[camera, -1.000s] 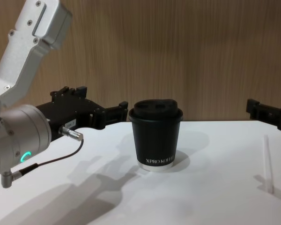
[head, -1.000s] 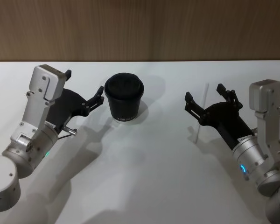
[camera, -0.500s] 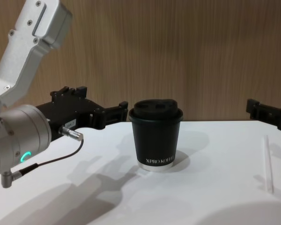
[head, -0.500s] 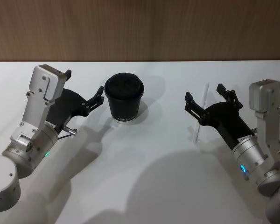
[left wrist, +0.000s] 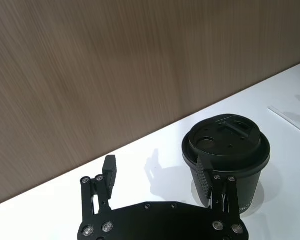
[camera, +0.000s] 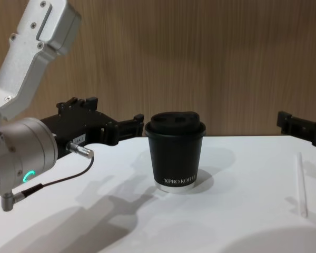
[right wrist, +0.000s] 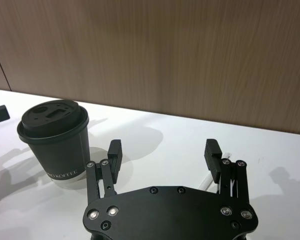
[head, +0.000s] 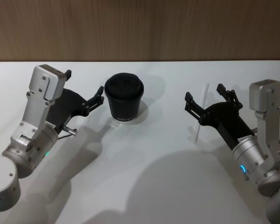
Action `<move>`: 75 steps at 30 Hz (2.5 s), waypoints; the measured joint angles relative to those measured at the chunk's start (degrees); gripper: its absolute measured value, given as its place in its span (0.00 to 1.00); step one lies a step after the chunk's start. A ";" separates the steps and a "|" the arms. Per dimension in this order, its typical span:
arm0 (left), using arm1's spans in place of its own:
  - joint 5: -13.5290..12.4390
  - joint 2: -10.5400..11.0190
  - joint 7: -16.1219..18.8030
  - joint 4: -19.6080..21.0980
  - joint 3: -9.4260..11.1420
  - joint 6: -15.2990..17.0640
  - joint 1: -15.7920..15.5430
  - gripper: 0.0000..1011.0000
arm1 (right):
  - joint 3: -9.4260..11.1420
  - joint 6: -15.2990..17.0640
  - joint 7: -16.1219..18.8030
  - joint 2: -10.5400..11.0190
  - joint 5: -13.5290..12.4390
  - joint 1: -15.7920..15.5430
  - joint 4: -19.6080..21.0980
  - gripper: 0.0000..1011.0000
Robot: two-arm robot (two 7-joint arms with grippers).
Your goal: Pick up the straw with one hand, pass it to the other hand, and insert it into the cup.
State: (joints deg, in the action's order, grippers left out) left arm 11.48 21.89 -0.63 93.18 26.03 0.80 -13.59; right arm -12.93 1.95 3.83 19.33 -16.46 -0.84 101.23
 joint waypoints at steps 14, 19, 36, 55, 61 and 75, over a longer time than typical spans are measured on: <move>0.00 0.00 0.00 0.00 0.00 0.00 0.00 0.99 | 0.83 4.50 -1.45 0.98 1.67 -0.57 4.07 0.99; 0.00 0.00 0.00 0.00 0.00 0.00 0.00 0.99 | 0.92 7.41 -2.51 0.91 2.28 -0.60 5.64 0.99; 0.00 0.00 0.00 0.00 -0.01 0.00 0.00 0.99 | -0.44 18.59 -6.18 -2.26 3.60 0.30 8.05 0.99; 0.00 0.00 0.00 0.00 0.00 0.00 0.00 0.99 | -0.30 23.64 -6.60 -3.86 3.50 0.03 7.73 0.99; 0.00 0.00 0.00 0.00 0.00 0.00 0.00 0.99 | -0.11 23.87 -6.12 -3.83 3.64 -0.10 7.05 0.99; 0.00 0.00 0.00 0.00 0.00 0.00 0.00 0.99 | 0.57 23.75 -4.57 -3.84 3.80 0.44 4.45 0.99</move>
State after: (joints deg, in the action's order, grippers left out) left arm 11.48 21.89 -0.63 93.18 26.02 0.80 -13.59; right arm -12.36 25.70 -0.74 15.49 -12.66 -0.40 105.69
